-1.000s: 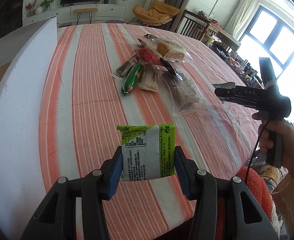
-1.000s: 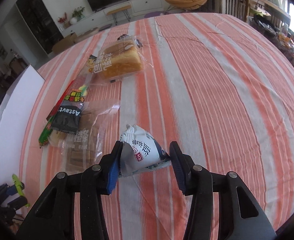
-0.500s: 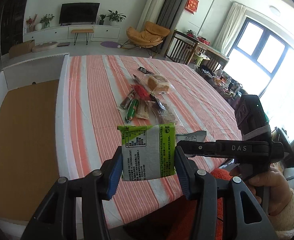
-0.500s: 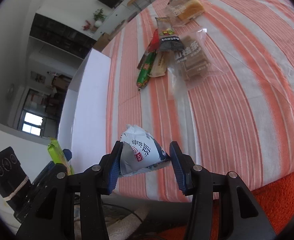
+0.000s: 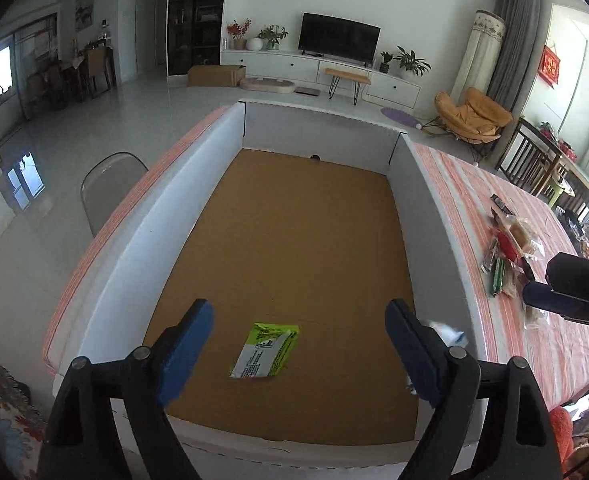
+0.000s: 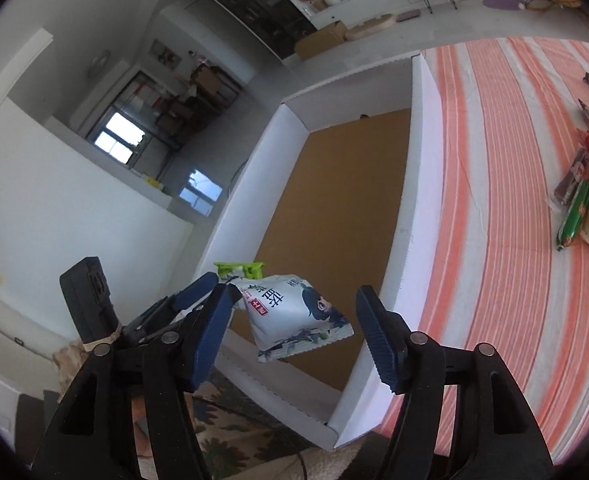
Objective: Organize snacks
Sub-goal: 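Carry both snacks over the cardboard box and open both tools to drop them, then move both tools back over the table toward the clear hawthorn-strip bag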
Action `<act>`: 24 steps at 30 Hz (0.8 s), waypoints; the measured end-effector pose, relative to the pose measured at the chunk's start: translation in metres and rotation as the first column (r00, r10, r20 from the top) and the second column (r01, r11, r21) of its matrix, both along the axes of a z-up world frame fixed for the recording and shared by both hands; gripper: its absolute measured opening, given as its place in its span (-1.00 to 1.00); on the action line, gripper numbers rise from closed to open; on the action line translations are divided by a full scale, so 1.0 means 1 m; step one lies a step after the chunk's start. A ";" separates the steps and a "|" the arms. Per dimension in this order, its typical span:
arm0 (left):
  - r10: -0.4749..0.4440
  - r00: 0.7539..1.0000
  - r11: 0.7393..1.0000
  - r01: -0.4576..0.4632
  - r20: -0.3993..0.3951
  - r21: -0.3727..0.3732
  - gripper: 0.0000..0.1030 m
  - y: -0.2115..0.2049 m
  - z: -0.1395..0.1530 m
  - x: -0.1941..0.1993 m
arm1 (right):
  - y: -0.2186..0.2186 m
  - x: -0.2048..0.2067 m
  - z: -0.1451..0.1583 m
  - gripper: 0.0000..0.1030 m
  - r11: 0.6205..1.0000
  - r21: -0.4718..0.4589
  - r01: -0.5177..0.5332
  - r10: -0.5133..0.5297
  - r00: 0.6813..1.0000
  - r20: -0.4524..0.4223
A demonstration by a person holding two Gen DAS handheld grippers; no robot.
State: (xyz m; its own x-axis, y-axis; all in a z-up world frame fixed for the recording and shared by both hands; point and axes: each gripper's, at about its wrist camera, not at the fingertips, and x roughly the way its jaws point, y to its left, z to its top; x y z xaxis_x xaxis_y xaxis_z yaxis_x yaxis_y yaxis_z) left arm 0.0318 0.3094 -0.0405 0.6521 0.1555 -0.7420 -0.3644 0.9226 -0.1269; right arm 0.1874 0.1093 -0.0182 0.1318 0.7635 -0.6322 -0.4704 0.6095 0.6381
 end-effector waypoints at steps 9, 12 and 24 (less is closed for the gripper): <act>-0.178 0.981 0.984 0.177 0.082 0.018 0.73 -0.049 -0.006 0.024 | -0.087 -0.013 -0.014 0.50 0.961 -0.140 0.239 -0.210 0.958 0.195; -0.281 0.956 0.957 0.273 0.086 0.095 0.73 -0.079 -0.011 0.039 | -0.124 -0.033 -0.034 0.50 0.915 -0.200 0.349 -0.287 0.914 0.286; -0.296 0.955 0.948 0.297 -0.027 0.113 0.73 -0.095 -0.021 0.039 | -0.242 -0.023 -0.088 0.50 0.656 -0.429 0.621 -0.525 0.784 0.331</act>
